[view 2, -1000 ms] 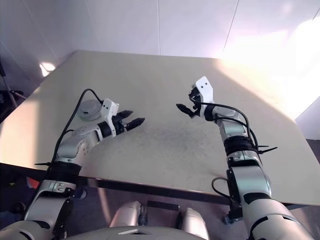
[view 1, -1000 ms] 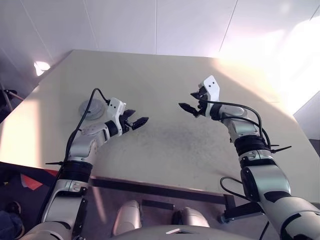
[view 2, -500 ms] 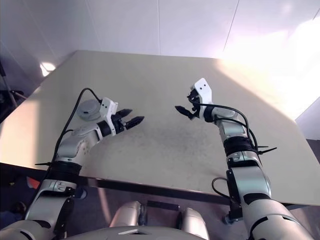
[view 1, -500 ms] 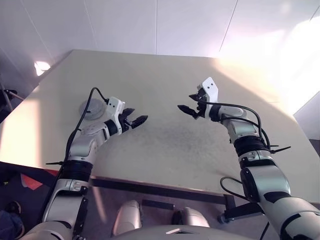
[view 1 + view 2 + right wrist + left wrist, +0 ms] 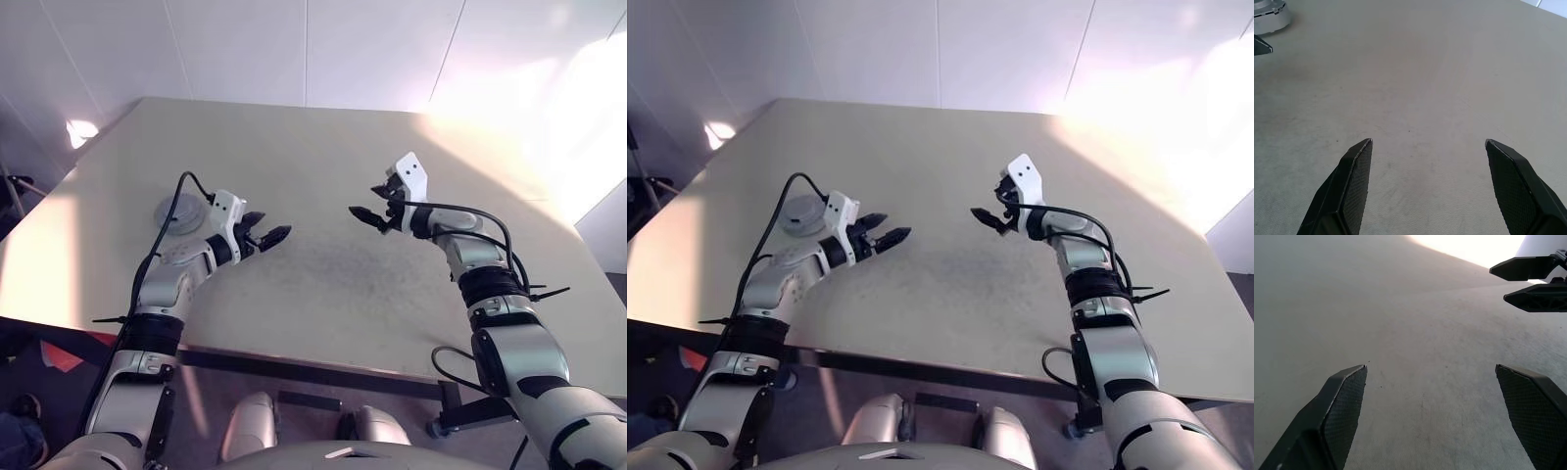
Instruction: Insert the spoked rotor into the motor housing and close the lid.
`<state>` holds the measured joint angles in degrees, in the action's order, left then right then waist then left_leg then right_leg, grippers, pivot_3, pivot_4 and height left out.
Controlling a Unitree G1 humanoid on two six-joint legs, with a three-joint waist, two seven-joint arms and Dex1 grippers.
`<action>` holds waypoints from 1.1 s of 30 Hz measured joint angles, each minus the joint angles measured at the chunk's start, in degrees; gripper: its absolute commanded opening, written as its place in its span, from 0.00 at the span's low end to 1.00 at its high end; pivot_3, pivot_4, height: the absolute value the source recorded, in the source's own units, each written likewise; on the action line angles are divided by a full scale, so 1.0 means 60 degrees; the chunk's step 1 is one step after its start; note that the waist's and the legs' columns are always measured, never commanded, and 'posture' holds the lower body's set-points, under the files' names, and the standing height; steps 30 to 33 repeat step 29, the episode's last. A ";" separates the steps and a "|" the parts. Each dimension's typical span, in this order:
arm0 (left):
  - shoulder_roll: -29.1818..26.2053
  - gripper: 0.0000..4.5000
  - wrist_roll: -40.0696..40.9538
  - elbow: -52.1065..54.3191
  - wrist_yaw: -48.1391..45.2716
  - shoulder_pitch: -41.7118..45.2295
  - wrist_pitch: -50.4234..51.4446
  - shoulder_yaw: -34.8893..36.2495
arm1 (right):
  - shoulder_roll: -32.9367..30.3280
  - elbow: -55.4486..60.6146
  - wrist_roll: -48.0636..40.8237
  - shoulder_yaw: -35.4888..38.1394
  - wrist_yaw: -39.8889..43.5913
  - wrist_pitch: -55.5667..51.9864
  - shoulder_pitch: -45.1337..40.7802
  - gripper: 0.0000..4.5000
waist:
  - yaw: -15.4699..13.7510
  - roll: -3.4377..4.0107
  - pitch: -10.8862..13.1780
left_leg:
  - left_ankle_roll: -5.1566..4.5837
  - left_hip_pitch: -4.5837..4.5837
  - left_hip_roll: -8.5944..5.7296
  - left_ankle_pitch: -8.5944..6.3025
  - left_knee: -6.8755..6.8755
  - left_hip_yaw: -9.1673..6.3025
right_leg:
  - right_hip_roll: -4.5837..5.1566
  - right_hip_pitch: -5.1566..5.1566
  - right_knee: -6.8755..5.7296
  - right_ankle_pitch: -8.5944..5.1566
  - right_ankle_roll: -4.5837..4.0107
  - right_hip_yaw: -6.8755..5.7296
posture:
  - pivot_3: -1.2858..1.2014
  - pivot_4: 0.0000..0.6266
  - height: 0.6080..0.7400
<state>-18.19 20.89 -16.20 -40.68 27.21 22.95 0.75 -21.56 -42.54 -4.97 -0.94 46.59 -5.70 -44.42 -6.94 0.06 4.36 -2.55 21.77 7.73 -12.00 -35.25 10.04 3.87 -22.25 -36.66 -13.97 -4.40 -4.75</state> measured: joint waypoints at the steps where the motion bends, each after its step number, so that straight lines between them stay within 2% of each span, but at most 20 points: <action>1: 0.0000 0.99 -0.0003 -0.0005 0.0000 0.0000 -0.0002 0.0000 | 0.0000 0.0000 0.0008 -0.0001 -0.0006 0.0001 0.0000 0.92 | 0.0000 0.0000 0.0000 | 0.0000 0.0000 0.0000 0.0000 0.0000 0.0000 | 0.0000 0.0000 0.0000 0.0000 0.0000 0.0000 | 0.52 0.00 1.00; 33: 0.0088 0.99 -0.0159 -0.0219 0.0085 0.0001 -0.0105 0.0004 | 0.0003 -0.0082 0.0165 -0.0002 -0.0038 0.0046 -0.0002 0.92 | 0.0000 0.0000 0.0000 | -0.0006 0.0000 0.0000 0.0000 0.0000 0.0000 | 0.0000 0.0000 0.0000 0.0000 0.0000 0.0000 | 0.52 0.00 1.00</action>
